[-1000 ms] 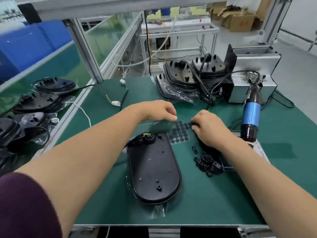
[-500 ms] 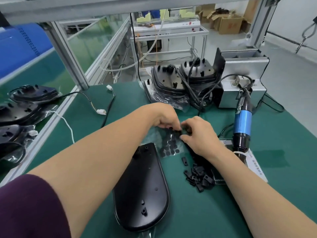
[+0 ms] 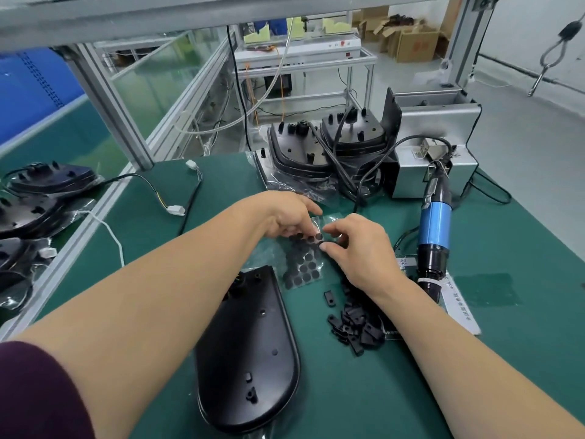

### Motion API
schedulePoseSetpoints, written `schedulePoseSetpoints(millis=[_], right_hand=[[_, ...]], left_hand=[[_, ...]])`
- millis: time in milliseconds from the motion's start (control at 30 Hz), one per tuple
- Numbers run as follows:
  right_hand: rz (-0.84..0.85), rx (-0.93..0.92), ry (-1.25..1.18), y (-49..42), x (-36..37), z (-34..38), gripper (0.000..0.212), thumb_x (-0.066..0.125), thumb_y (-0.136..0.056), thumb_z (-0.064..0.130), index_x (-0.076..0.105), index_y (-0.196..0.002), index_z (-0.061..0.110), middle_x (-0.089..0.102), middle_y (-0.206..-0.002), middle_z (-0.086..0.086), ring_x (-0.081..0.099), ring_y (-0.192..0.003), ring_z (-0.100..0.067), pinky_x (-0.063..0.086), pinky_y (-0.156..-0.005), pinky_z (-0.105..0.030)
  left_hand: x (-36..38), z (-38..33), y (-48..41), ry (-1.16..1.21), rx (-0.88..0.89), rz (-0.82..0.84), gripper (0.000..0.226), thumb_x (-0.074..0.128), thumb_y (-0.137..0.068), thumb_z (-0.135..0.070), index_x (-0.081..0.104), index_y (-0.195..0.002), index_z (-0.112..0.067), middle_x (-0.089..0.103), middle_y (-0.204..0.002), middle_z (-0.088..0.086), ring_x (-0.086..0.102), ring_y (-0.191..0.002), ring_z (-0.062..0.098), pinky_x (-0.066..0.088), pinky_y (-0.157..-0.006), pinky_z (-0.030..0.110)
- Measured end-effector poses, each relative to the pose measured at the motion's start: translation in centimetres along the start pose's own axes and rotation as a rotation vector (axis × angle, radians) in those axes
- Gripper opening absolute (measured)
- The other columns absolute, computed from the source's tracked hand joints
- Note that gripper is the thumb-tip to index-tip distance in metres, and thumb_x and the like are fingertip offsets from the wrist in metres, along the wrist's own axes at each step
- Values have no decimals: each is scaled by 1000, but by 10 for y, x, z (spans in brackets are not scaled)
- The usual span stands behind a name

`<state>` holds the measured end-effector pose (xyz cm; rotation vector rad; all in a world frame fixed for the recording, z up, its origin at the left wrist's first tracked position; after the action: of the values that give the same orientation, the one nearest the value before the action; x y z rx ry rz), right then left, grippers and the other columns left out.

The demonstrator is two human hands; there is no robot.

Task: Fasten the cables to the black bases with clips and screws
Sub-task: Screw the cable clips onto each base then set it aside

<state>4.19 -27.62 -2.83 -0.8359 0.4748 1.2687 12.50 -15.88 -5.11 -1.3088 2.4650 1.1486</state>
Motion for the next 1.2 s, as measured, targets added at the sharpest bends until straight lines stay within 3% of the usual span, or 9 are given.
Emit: schedulePoseSetpoints(millis=[100,267,367,433,533,600,800,967,1200], right_hand=[[-1,5,-27,1,0,0,26,78,-85,27,75,-110,21,62,-96,8,62,-86,-14,52,-87,-38],[8,18,-15,-1,5,3,15,78,-84,22,76,-98,21,64,-92,6,63,-86,-16,53,-85,-40],[5,20,2,0,5,4,11,78,-83,21,76,-94,21,62,-87,7,62,-84,-17,53,-83,-39],[-2,28,-12,-1,3,3,5,77,-84,24,77,-89,22,60,-82,12,62,-83,-15,52,-83,-37],[18,39,-43,-3,1,2,7,75,-86,30,77,-85,24,59,-78,16,61,-84,-12,50,-83,-31],[48,21,-4,-3,4,4,7,73,-88,30,75,-87,23,59,-82,14,59,-86,-13,48,-83,-31],[67,52,74,-3,9,6,12,70,-90,27,66,-80,23,63,-88,8,60,-88,-19,50,-83,-37],[73,123,-6,-6,7,-1,24,76,-84,27,58,-68,30,58,-70,17,62,-83,-15,51,-81,-35],[113,158,-64,-7,9,-5,20,75,-84,26,62,-70,27,63,-72,14,61,-78,-12,46,-69,-28]], left_hand=[[2,1,2,55,23,16,36,68,-81,4,63,-115,-7,57,-91,14,35,-59,12,26,-61,24],[3,4,4,92,73,-2,31,70,-78,5,66,-107,-3,59,-96,15,47,-88,20,36,-75,26],[0,4,4,79,87,-55,40,71,-79,3,63,-118,-2,66,-91,10,56,-77,13,44,-62,16],[-2,4,4,56,93,-90,41,72,-79,1,64,-119,-2,67,-91,9,51,-71,11,41,-58,17],[-3,6,3,72,98,-121,40,73,-78,0,65,-118,-4,70,-110,14,54,-84,16,44,-72,23],[-2,7,2,98,98,-133,39,72,-78,3,66,-116,-4,69,-108,14,57,-91,19,46,-83,26],[1,5,5,79,94,-149,28,68,-82,2,68,-110,0,65,-77,4,52,-75,15,37,-61,19],[2,2,11,73,117,-145,14,68,-83,2,67,-89,-11,65,-81,7,56,-86,19,39,-64,19],[2,2,19,59,122,-137,24,68,-79,5,69,-100,-6,62,-89,10,49,-78,18,37,-64,22]])
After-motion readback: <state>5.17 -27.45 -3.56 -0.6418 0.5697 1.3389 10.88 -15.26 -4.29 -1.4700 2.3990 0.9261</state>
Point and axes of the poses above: each hand's wrist, its own y-axis away from the middle knuckle, its own x-axis out of the palm, z = x × y, the point moved 9 cm from there along -y, towards the middle knuckle
